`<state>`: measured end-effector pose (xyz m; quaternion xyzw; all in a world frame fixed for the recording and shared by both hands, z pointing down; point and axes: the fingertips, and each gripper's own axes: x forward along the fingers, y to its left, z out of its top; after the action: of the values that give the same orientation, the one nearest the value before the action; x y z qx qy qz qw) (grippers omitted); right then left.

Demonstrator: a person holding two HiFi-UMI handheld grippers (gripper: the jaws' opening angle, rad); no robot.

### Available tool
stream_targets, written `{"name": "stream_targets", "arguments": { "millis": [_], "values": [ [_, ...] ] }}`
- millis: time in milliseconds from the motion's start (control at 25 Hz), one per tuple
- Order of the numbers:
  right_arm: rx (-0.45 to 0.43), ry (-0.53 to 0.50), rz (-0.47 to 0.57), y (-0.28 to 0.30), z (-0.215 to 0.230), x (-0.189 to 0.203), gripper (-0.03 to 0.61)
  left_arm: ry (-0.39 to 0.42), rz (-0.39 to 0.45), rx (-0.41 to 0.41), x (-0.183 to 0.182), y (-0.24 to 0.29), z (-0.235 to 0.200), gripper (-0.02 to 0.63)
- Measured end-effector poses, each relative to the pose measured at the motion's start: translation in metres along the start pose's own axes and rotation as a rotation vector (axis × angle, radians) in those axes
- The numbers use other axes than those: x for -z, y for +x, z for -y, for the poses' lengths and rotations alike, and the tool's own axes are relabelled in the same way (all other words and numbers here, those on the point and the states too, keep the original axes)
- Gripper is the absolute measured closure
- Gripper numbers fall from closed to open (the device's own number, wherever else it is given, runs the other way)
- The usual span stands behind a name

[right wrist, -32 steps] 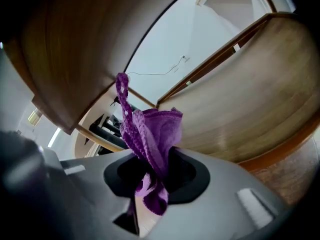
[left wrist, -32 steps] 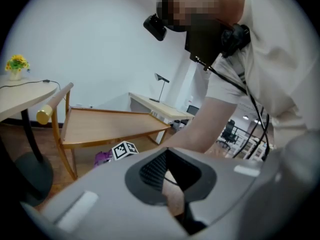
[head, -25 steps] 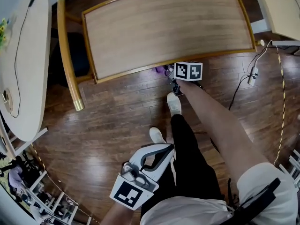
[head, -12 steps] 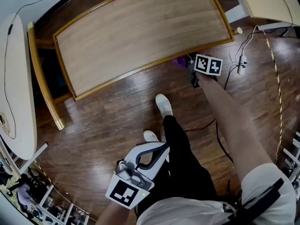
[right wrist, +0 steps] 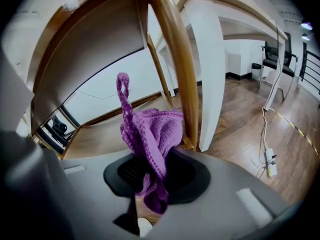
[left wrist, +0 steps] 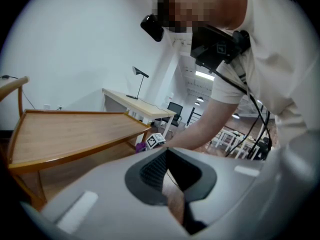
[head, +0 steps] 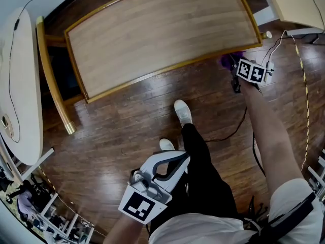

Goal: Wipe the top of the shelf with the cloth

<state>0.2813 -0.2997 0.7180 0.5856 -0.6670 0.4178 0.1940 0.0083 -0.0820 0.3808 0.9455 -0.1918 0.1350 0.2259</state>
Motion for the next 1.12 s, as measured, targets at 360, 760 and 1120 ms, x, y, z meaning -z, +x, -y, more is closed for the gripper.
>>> {"name": "stream_targets", "arguments": {
  "millis": [360,760,1120],
  "values": [
    [-0.369,-0.206,-0.013,-0.001,-0.231,0.062,0.479,-0.004,0.015,-0.101,0.018,-0.057,-0.004,0.595],
    [-0.677,-0.347,-0.134,0.048,-0.478,0.166,0.479,-0.044,0.029,-0.241,0.046,-0.123,-0.017,0.595],
    [-0.624,-0.478,-0.155,0.078,-0.476,0.181,0.479,-0.058,0.025,-0.241,0.062,-0.13,-0.025,0.595]
  ]
}}
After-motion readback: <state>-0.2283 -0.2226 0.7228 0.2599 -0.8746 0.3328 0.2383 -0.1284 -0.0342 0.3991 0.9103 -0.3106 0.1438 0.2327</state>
